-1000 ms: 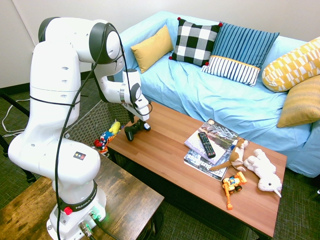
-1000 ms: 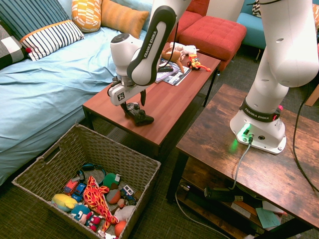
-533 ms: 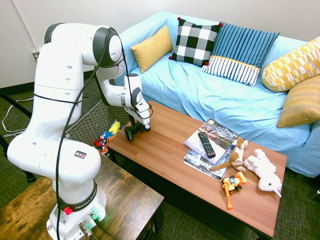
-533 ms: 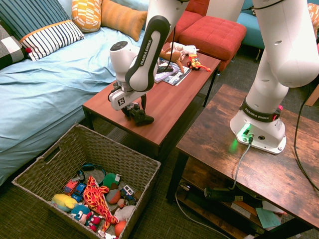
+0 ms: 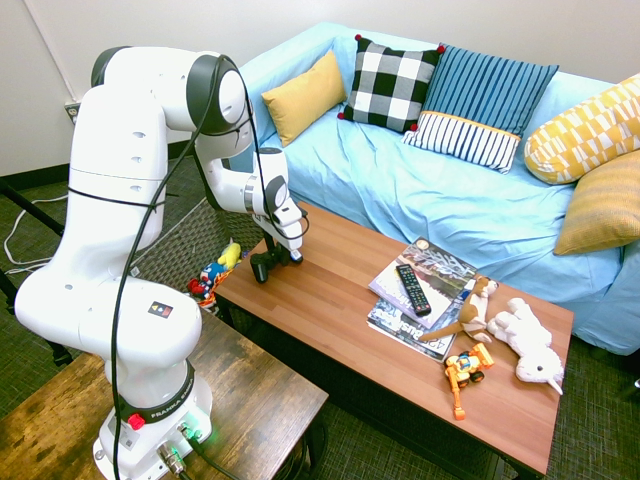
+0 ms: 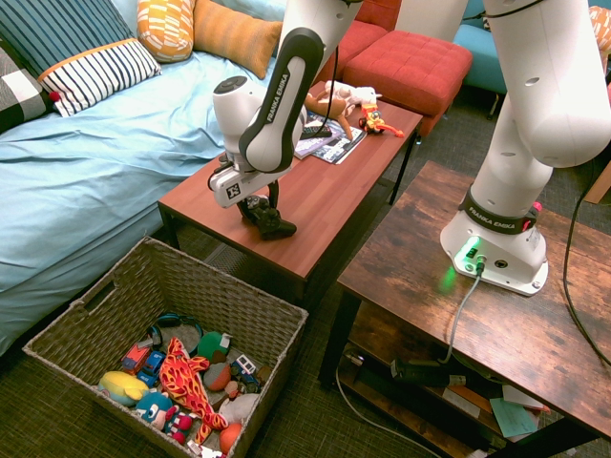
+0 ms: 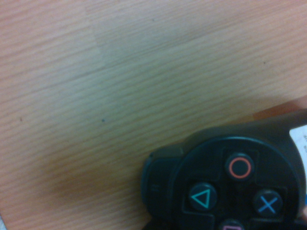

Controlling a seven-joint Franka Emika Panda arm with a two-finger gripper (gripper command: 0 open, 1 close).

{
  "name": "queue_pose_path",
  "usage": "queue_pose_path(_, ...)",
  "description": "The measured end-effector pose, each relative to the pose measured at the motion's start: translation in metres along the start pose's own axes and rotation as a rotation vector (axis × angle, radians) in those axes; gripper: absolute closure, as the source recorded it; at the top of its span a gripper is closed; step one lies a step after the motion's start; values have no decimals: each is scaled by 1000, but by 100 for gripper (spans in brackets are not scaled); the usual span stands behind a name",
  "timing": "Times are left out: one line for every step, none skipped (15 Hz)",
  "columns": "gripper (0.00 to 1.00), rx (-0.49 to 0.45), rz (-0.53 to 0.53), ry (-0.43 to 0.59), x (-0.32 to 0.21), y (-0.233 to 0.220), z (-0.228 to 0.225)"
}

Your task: Put the gamepad in the basket

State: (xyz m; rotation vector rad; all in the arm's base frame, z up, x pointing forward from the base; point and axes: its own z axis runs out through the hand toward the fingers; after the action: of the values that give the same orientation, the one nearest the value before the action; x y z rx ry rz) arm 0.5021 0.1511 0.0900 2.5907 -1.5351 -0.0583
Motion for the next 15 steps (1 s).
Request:
queue_pose_path(100, 0, 1, -4, 1, 0, 0)
queue_pose_path(100, 1, 1, -10, 1, 0, 0)
queue_pose_path(100, 3, 2, -18, 2, 0, 0)
queue_pose_path(100, 7, -1, -29, 3, -1, -1)
queue_pose_path(100, 14, -7, -40, 4, -2, -2)
queue_pose_path(100, 26, -15, -49, 7, -4, -6)
queue_pose_path(100, 45, -21, -55, 11, -6, -16)
queue_pose_path(100, 70, -28, -51, 15, -8, -30)
queue_pose_path(100, 93, -33, -46, 15, -9, -47)
queue_pose_path(100, 109, -43, -43, 10, -10, -62)
queue_pose_path(100, 121, -62, -40, 1, -10, -76)
queue_pose_path(100, 127, -87, -37, -13, -13, -88)
queue_pose_path(100, 129, -111, -28, -31, -17, -99)
queue_pose_path(100, 129, -132, -14, -53, -21, -108)
queue_pose_path(100, 127, -153, -4, -78, -27, -114)
